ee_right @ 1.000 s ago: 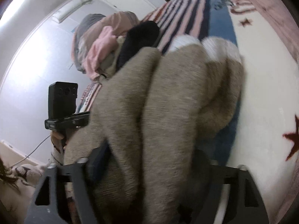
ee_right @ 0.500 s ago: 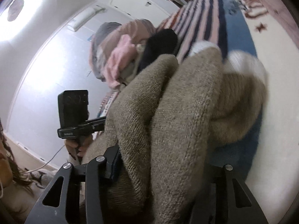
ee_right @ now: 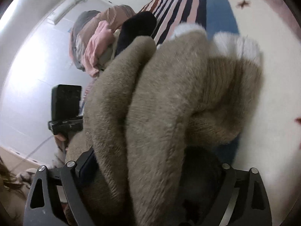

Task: Fold small clothes

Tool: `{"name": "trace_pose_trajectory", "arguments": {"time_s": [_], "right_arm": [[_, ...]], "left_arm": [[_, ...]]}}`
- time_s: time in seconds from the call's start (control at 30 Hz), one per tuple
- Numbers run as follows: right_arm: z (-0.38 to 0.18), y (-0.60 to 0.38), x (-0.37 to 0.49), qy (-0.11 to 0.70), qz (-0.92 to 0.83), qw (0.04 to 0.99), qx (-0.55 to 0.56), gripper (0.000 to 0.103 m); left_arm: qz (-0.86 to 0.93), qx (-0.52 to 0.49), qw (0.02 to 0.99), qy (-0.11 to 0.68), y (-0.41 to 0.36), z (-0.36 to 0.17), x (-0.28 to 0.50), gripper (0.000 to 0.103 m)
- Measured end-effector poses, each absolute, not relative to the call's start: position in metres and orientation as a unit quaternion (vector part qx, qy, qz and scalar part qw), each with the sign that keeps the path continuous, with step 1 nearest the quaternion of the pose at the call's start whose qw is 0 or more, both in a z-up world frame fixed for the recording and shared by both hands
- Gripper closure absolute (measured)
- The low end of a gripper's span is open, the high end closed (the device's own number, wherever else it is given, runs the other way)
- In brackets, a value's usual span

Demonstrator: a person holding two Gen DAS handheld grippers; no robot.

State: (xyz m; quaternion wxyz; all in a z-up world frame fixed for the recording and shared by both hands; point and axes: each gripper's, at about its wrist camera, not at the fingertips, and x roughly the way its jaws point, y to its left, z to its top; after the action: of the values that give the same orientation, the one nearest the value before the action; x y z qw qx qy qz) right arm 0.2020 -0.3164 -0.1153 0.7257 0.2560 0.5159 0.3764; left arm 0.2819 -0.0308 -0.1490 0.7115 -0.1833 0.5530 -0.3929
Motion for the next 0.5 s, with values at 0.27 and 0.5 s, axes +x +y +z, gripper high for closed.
{"name": "trace_pose_trajectory", "arguments": {"time_s": [0.27, 0.5], "right_arm": [[-0.093, -0.307, 0.195, 0.467, 0.424, 0.735, 0.250, 0.054], [-0.049, -0.288, 0.176, 0.429, 0.445, 0.750, 0.235, 0.055]], "left_arm": [[-0.388, -0.168, 0.745, 0.517, -0.031, -0.123, 0.272, 0.044], [-0.386, -0.125, 0.796, 0.449, -0.015, -0.061, 0.243, 0.044]]}}
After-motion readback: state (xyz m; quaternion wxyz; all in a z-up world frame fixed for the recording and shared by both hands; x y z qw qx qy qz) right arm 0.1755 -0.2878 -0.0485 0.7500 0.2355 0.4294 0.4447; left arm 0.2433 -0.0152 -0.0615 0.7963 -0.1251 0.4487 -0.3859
